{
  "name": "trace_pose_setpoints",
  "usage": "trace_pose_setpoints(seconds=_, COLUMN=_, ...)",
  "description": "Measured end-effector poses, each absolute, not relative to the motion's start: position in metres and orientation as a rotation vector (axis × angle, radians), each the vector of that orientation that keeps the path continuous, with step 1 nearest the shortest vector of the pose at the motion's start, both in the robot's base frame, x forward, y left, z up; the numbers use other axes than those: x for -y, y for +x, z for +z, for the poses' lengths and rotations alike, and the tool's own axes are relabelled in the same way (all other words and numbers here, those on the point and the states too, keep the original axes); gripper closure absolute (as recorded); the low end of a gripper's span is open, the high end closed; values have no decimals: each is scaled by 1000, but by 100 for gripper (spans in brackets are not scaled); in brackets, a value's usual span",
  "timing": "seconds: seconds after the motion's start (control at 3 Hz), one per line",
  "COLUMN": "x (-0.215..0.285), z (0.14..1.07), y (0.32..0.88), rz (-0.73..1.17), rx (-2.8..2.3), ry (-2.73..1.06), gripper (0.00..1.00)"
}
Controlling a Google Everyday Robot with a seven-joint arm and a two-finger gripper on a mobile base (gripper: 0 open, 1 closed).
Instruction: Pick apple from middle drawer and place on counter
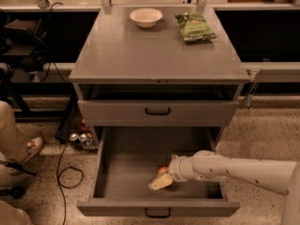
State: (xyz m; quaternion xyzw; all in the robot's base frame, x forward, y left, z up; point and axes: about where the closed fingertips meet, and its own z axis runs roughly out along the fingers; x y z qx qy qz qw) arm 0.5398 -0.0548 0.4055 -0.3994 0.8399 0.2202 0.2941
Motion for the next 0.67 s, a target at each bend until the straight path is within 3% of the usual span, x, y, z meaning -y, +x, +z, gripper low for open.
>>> trace_pose_setpoints(seconds=0.67, x=58, z=379, y=534, rz=586, rx=-2254, ry=-1057, gripper=3)
